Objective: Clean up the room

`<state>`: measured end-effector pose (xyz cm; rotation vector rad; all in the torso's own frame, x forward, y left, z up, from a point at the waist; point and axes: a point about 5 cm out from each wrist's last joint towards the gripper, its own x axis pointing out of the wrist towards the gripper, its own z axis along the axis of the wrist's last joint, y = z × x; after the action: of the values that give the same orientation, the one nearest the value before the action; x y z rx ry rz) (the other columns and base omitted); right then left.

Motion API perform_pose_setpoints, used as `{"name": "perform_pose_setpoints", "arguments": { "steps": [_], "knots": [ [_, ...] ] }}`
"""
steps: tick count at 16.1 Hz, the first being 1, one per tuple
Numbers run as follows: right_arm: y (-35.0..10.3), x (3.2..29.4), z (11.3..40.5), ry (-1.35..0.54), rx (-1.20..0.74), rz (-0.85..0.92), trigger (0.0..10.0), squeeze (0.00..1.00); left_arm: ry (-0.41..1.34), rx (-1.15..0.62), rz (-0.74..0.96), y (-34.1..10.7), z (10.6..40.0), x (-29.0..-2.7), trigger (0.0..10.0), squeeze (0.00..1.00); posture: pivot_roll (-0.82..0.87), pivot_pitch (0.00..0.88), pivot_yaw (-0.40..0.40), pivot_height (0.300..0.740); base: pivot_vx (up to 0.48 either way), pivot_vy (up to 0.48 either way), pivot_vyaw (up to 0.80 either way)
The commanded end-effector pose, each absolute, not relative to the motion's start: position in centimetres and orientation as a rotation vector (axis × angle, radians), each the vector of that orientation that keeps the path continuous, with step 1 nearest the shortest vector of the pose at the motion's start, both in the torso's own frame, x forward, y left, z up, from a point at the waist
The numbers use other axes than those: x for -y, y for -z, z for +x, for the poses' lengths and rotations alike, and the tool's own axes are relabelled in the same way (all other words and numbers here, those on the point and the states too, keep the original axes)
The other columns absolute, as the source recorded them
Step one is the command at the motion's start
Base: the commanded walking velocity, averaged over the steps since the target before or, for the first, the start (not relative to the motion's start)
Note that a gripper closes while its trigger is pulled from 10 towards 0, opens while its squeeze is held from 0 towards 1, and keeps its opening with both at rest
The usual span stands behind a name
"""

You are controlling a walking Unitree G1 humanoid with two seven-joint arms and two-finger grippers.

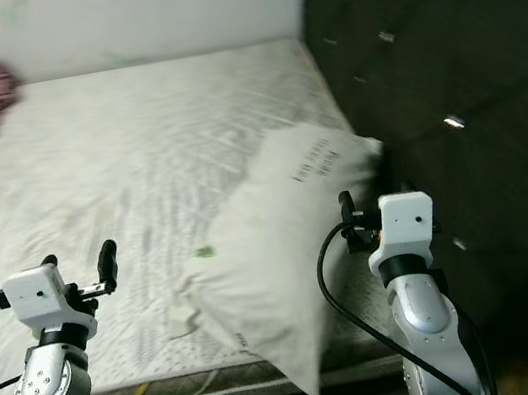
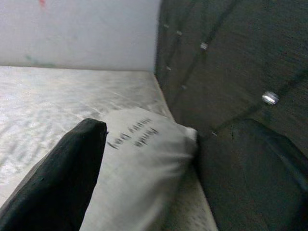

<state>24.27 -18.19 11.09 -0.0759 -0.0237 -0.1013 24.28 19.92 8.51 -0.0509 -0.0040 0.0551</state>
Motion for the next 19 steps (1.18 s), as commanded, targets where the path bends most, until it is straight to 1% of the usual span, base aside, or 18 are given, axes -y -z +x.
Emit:
{"name": "perform_pose_setpoints", "arguments": {
  "steps": [1,2,4,13,16,19],
  "knots": [
    [-11.5,18.3,24.1,0.104,0.031,-0.069,10.0,0.00,-0.058,0.003,-0.057,-8.8,24.1,-20.1,10.0,0.00,-0.08,0.000,0.036,0.740,0.000,0.000,-0.80],
    [-11.6,18.3,24.0,0.104,0.030,-0.064,10.0,0.00,-0.074,-0.008,-0.061,-8.7,23.9,-20.2,10.0,0.00,-0.08,0.000,0.036,0.740,0.000,0.000,-0.80],
    [-11.6,18.3,23.8,0.104,0.030,-0.067,10.0,0.00,-0.093,-0.023,-0.037,-8.5,23.6,-20.6,10.0,0.00,-0.08,0.000,0.042,0.740,0.000,0.000,0.00],
    [-11.8,17.4,24.0,0.036,0.034,-0.066,10.0,0.00,-0.072,-0.030,-0.023,-8.7,23.7,-20.4,10.0,0.00,-0.07,0.002,0.034,0.740,0.000,0.000,0.00],
    [-11.8,17.3,24.1,0.024,0.035,-0.064,10.0,0.00,-0.070,-0.031,-0.027,-8.7,23.8,-20.3,10.0,0.00,-0.07,0.004,0.031,0.712,0.000,0.000,0.00],
    [-11.8,17.3,24.1,0.015,0.031,-0.060,10.0,0.00,-0.068,-0.034,-0.030,-8.7,23.8,-20.2,10.0,0.00,-0.07,0.008,0.029,0.672,0.000,0.000,0.00]
  ]
}}
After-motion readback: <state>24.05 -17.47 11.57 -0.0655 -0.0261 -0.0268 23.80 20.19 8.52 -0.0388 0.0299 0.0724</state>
